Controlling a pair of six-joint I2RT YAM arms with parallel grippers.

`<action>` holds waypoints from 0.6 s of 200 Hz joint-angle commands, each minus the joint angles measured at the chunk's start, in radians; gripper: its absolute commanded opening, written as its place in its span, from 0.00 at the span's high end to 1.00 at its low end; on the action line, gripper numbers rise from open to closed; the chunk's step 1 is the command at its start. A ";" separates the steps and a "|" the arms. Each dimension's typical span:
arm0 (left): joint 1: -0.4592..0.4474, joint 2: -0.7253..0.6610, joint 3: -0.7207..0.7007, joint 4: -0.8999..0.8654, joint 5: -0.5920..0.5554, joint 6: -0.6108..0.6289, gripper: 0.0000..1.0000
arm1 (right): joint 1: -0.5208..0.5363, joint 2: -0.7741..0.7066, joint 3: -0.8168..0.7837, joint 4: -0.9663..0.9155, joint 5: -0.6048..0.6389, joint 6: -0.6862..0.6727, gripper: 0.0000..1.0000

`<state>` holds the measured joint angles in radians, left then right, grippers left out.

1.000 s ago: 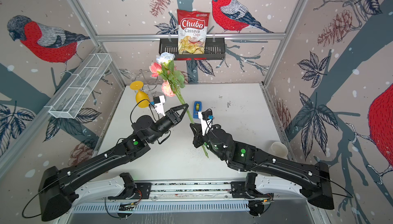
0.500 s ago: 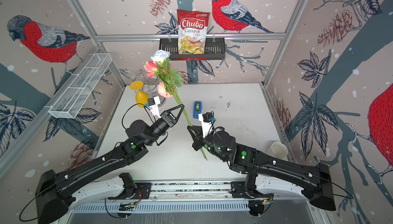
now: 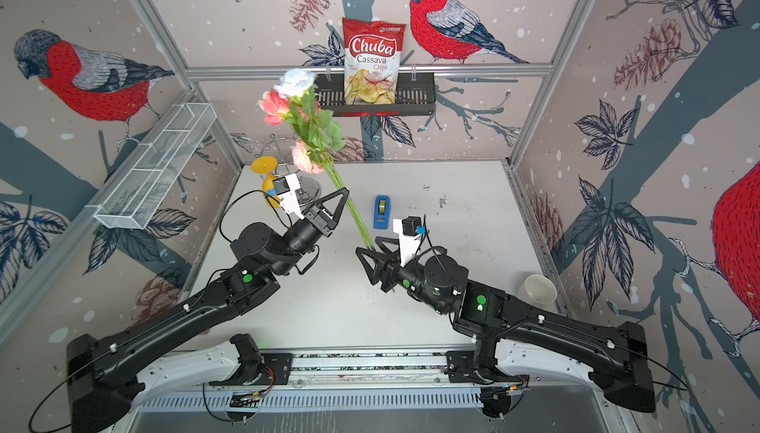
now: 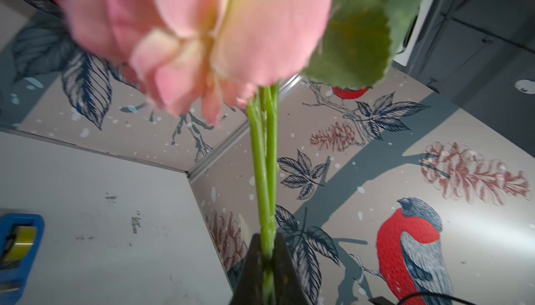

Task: Wrap bouquets with tape
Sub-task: Wrap the tape around the bouquet.

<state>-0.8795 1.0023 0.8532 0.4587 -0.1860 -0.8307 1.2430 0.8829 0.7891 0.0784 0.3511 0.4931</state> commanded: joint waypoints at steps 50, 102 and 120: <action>0.001 0.020 0.024 -0.090 -0.129 0.063 1.00 | 0.047 0.241 0.152 -0.119 0.247 -0.154 0.17; 0.003 0.019 0.029 -0.089 -0.100 0.073 1.00 | 0.044 0.347 0.245 -0.152 0.269 -0.181 0.85; 0.016 0.008 0.023 -0.104 -0.073 0.095 0.91 | 0.044 0.317 0.219 -0.121 0.230 -0.181 1.00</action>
<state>-0.8772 1.0248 0.8726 0.3511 -0.2882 -0.7769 1.2869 1.2240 1.0176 -0.0685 0.5995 0.3172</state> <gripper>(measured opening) 0.082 0.074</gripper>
